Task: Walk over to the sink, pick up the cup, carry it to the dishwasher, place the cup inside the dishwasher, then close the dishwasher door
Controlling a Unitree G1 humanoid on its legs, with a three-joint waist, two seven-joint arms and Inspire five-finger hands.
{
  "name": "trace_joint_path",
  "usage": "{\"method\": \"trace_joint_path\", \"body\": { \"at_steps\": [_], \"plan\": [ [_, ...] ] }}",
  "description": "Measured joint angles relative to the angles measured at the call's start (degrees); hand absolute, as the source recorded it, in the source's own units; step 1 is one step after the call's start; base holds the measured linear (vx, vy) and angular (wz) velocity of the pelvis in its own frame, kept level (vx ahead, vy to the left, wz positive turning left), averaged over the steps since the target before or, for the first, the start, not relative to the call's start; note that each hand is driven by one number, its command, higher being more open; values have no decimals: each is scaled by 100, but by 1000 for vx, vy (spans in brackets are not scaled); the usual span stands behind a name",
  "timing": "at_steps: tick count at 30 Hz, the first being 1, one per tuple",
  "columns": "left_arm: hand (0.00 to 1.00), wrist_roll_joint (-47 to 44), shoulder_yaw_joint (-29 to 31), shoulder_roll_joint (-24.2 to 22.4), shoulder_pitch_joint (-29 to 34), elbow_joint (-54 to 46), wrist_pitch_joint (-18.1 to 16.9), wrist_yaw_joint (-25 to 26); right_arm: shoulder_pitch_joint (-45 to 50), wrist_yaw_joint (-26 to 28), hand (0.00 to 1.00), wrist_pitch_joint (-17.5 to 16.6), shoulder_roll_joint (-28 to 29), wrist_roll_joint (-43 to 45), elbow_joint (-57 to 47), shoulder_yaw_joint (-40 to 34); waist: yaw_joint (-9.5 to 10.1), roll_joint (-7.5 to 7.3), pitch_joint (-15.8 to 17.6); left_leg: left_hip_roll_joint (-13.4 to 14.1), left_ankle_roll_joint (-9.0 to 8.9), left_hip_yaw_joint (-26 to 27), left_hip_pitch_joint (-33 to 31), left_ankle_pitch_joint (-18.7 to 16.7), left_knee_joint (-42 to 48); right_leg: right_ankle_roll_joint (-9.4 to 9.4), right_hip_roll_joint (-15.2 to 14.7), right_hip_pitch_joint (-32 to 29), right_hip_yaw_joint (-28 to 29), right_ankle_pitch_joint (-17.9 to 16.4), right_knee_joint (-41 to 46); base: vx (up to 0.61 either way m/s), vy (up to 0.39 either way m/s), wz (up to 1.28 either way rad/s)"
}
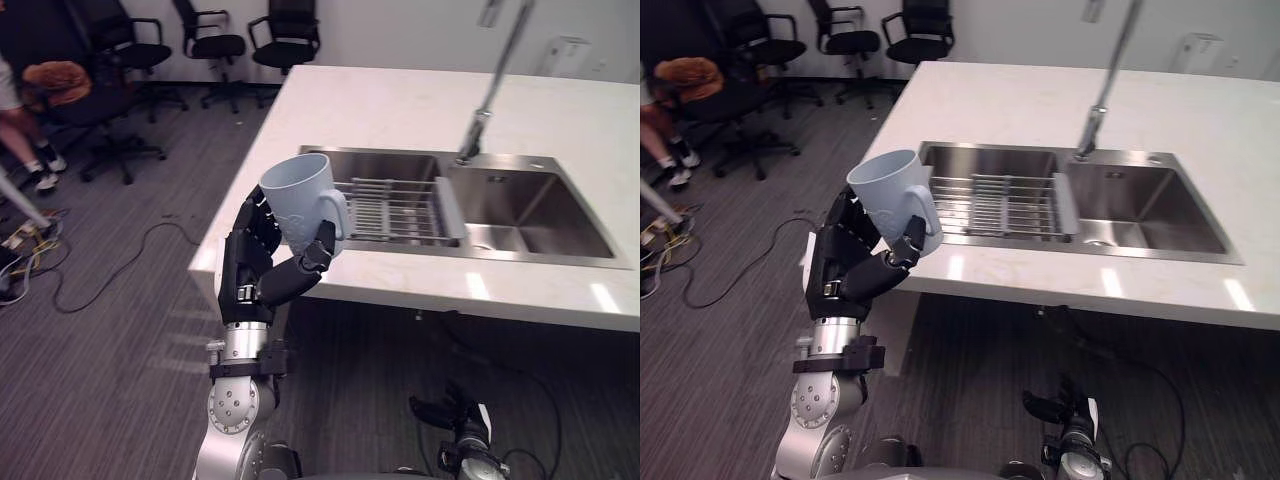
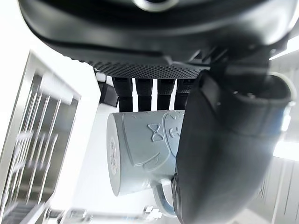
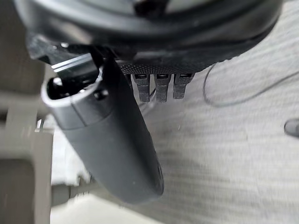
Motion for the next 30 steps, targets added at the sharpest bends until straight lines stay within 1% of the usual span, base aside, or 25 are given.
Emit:
{"method": "trace_joint_path", "body": {
  "at_steps": [1,2,3,4,6,8,10,11,13,14,15,16,17,18,19,20,21,22,23,24,25,26,27,28,30],
  "plan": [
    [30,-3,19,124,-71,176,-45,30,-84,16,90,12,184,0,139,1,59,-185,-75,-238,71,74,43,186,-318,52,-115,-75,211,30,-57,-4,256,31],
    [30,-1,25,230,-133,312,-44,41,-36,56,90,-3,330,0,125,34,35,-315,-147,-428,177,22,42,330,-488,109,-160,-47,356,108,-275,13,219,42],
    [30,-2,31,269,-188,465,-40,45,-17,92,90,-11,422,0,188,40,-20,-408,-190,-578,266,-72,33,384,-542,185,-206,37,439,264,-468,65,217,63],
    [30,-2,36,271,-209,623,-27,46,-21,103,90,-11,481,-2,296,40,-53,-444,-214,-705,328,-141,41,392,-552,260,-261,182,464,390,-641,66,184,51],
    [30,-2,38,316,-216,661,-2,48,-80,120,90,-11,498,-7,445,43,-36,-466,-226,-850,363,-156,23,385,-541,270,-355,258,492,511,-803,85,170,23],
    [30,-2,63,397,-242,661,-1,46,-144,120,90,-11,494,-15,546,41,-44,-473,-230,-899,363,-152,6,385,-542,335,-395,259,499,563,-827,67,80,5],
    [30,-1,67,396,-241,661,12,40,-216,120,90,-8,469,-58,695,36,-51,-469,-225,-891,370,-160,49,369,-549,343,-409,221,501,559,-632,38,17,5],
    [30,1,61,385,-241,661,19,29,-242,120,90,-7,435,-78,754,36,-56,-450,-213,-878,367,-178,109,363,-591,307,-408,168,500,535,-429,7,11,9],
    [30,4,-7,391,-241,662,23,-18,-263,119,90,-4,346,-120,785,40,-85,-431,-176,-881,379,-319,297,363,-744,155,-474,-8,525,431,338,-21,25,19],
    [30,5,-23,393,-239,663,25,-29,-263,118,90,-4,332,-122,783,44,-103,-431,-172,-885,403,-376,344,375,-786,132,-510,-56,553,417,549,-28,24,49],
    [30,7,-48,398,-242,662,25,-51,-260,107,90,-4,295,-126,780,50,-194,-437,-167,-947,450,-558,416,391,-839,111,-587,-145,669,408,989,-1,34,69],
    [30,8,-68,411,-240,662,24,-62,-251,104,90,-4,284,-138,782,51,-237,-394,-136,-1001,528,-738,494,435,-909,7,-582,-348,975,233,1402,23,16,78],
    [30,9,-78,420,-244,665,23,-60,-240,104,90,-4,291,-152,777,60,-256,-403,-142,-1010,539,-838,487,447,-913,40,-486,-384,1162,0,1454,24,-11,74],
    [30,8,-61,417,-248,665,23,-38,-217,109,90,-4,294,-196,751,151,-277,-419,-138,-1024,530,-991,477,455,-910,53,-299,-426,1439,-295,1447,23,-74,93],
    [30,7,-58,417,-255,669,23,17,-203,126,90,-3,306,-241,706,291,-300,-440,-81,-1051,561,-1273,468,444,-882,53,28,-524,1822,-571,1425,6,-131,99],
    [30,7,-59,415,-255,675,23,27,-201,129,90,2,317,-252,672,334,-309,-437,-51,-1064,564,-1408,449,445,-848,53,151,-570,1931,-622,1406,9,-196,124],
    [30,5,-63,415,-255,707,23,31,-185,131,90,22,334,-284,550,399,-327,-448,-32,-1110,504,-1670,342,419,-700,57,343,-657,2151,-642,1242,12,-239,129],
    [30,4,-68,421,-264,710,20,32,-150,121,90,35,372,-285,364,420,-335,-598,-29,-1286,383,-1924,166,340,-423,44,348,-629,2325,-507,885,17,-223,136],
    [30,4,-75,376,-276,763,3,29,-136,116,90,34,365,-288,266,438,-339,-582,30,-1356,338,-2080,122,247,-276,213,305,-620,2224,-489,973,52,-225,120],
    [30,3,-97,288,-224,851,48,32,-97,106,90,54,319,-290,162,462,-303,-508,51,-1333,296,-2176,61,204,-117,184,320,-526,2006,-540,964,101,-208,96],
    [30,4,-146,219,-93,860,75,16,-63,95,90,56,267,-291,18,481,-210,-381,-6,-1215,258,-2225,25,175,-75,147,351,-450,1781,-560,911,113,-190,106],
    [30,3,-166,152,-34,861,76,-8,-54,94,90,52,245,-292,-105,487,-190,-318,-1,-1139,234,-2236,19,186,-88,143,382,-267,1529,-557,794,114,-174,89],
    [30,4,-166,123,-28,860,75,-28,-51,92,90,51,245,-291,-140,494,-176,-313,0,-1111,216,-2236,10,194,-97,141,395,-192,1417,-556,735,72,-143,93],
    [30,-29,-151,70,-26,847,71,-52,-54,83,90,46,252,-291,-216,514,-81,-311,-3,-1068,185,-2297,-19,181,-64,127,434,-34,1214,-547,602,64,-127,75],
    [30,-66,-132,46,-22,844,69,-61,-39,67,90,20,261,-291,-295,547,-30,-307,-5,-1082,167,-2359,-158,176,58,107,429,85,967,-535,477,23,-38,79]
  ]
}}
